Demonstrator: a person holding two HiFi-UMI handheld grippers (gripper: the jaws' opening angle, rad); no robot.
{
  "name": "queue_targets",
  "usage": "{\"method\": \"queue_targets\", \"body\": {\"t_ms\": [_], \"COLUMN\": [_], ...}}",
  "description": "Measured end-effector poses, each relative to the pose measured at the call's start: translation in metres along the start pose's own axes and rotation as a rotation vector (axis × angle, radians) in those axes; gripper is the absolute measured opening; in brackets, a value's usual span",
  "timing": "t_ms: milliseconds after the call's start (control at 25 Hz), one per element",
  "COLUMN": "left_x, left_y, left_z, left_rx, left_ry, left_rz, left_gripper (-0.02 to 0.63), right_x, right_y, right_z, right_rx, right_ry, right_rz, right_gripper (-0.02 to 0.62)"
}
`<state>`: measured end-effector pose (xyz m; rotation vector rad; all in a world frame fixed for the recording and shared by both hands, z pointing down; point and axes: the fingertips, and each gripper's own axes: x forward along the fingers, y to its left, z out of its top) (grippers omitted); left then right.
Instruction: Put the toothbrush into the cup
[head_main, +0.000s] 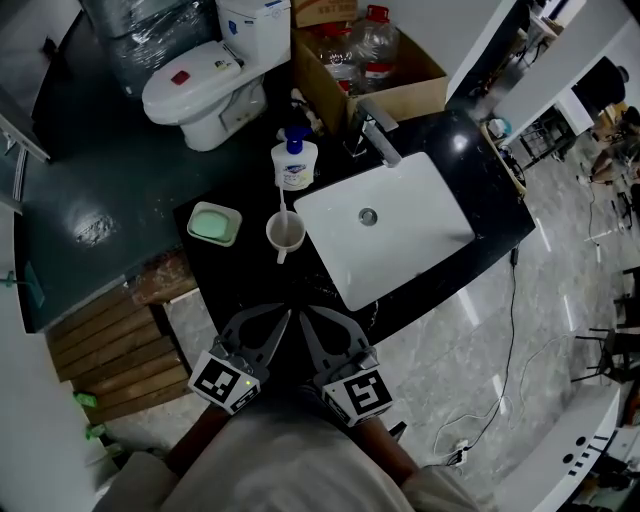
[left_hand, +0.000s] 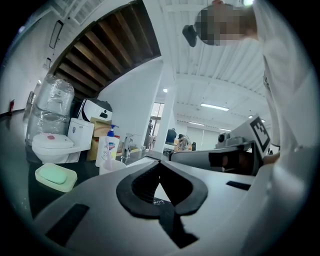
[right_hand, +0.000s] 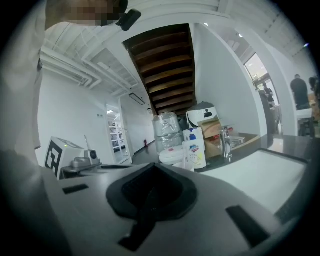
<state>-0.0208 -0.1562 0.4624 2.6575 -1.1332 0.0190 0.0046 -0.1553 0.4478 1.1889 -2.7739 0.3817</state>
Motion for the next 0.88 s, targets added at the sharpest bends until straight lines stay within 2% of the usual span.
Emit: {"method": "queue_targets", "body": {"t_ms": [880], "left_x": [-0.007], "left_y": [0.03], "left_z": [-0.032], "left_rx": [-0.077], "left_ry": [0.051], "left_rz": [0.055], "left_gripper": [0.009], "right_x": [0.006], "right_y": [0.001], "right_z": [-0.014], "right_rx": [0.032], "right_ry": [0.045], "right_rz": [0.023], "right_gripper": [0.005]}}
